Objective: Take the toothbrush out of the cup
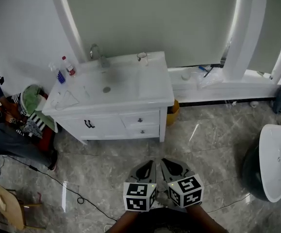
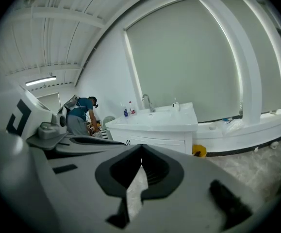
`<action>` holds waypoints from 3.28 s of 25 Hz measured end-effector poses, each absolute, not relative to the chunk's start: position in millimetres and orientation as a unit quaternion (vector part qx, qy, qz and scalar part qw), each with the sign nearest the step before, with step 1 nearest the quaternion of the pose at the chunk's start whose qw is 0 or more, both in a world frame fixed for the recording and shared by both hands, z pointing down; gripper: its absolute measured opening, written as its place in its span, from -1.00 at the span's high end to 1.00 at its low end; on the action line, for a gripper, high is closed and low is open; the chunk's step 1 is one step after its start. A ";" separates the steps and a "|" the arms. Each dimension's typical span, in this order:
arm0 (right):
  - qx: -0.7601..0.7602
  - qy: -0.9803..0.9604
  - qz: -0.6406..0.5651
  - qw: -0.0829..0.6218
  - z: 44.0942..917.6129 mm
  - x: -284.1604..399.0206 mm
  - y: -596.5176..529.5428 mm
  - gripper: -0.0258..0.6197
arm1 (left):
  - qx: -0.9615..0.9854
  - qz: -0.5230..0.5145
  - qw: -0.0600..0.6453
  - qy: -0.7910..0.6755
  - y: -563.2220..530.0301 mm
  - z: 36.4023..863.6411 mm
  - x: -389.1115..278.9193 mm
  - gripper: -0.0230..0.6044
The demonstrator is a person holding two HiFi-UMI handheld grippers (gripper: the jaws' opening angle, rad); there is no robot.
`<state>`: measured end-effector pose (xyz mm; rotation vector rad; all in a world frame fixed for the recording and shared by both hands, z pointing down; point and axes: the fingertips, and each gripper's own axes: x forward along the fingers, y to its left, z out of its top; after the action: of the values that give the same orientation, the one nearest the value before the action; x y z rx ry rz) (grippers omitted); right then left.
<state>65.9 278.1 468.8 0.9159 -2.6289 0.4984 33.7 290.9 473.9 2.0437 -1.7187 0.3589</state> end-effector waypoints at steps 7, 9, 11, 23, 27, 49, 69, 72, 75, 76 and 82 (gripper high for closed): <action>0.314 -0.921 0.162 0.164 465.4 45.5 279.6 0.89 | 0.742 0.122 0.224 -0.620 290.7 469.7 18.6 0.90; 0.312 -0.922 0.161 0.164 465.3 40.1 277.4 0.89 | 0.741 0.122 0.224 -0.621 289.3 470.4 13.9 0.90; 0.308 -0.923 0.162 0.165 467.7 34.7 275.5 0.89 | 0.739 0.122 0.225 -0.623 287.6 472.3 9.1 0.90; 0.294 -0.926 0.170 0.164 475.0 15.1 235.3 0.89 | 0.725 0.135 0.236 -0.632 252.5 482.7 -11.6 0.90; 0.295 -0.926 0.168 0.165 475.8 14.4 210.3 0.89 | 0.726 0.140 0.235 -0.631 227.2 485.1 -11.9 0.90; 0.269 -0.931 0.196 0.147 476.6 25.8 68.5 0.89 | 0.704 0.171 0.235 -0.648 86.3 482.1 0.4 0.90; 0.268 -0.933 0.191 0.146 479.2 30.1 14.6 0.89 | 0.708 0.163 0.224 -0.650 27.0 478.1 6.9 0.90; 0.278 -0.931 0.188 0.145 480.1 27.6 5.3 0.89 | 0.713 0.162 0.224 -0.645 17.8 480.6 3.2 0.90; 0.289 -0.928 0.187 0.147 482.5 26.5 -5.6 0.89 | 0.720 0.160 0.223 -0.638 6.8 483.0 1.2 0.90; 0.291 -0.927 0.186 0.148 482.6 25.0 -9.8 0.89 | 0.721 0.159 0.224 -0.636 2.2 483.3 -0.3 0.90; 0.308 -0.921 0.185 0.151 482.5 10.9 -33.9 0.89 | 0.733 0.156 0.225 -0.622 -23.0 483.2 -13.2 0.90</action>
<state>10.9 -33.9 482.5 0.8833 -2.6442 0.5315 -13.2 -23.0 483.2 2.0224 -1.7160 0.4292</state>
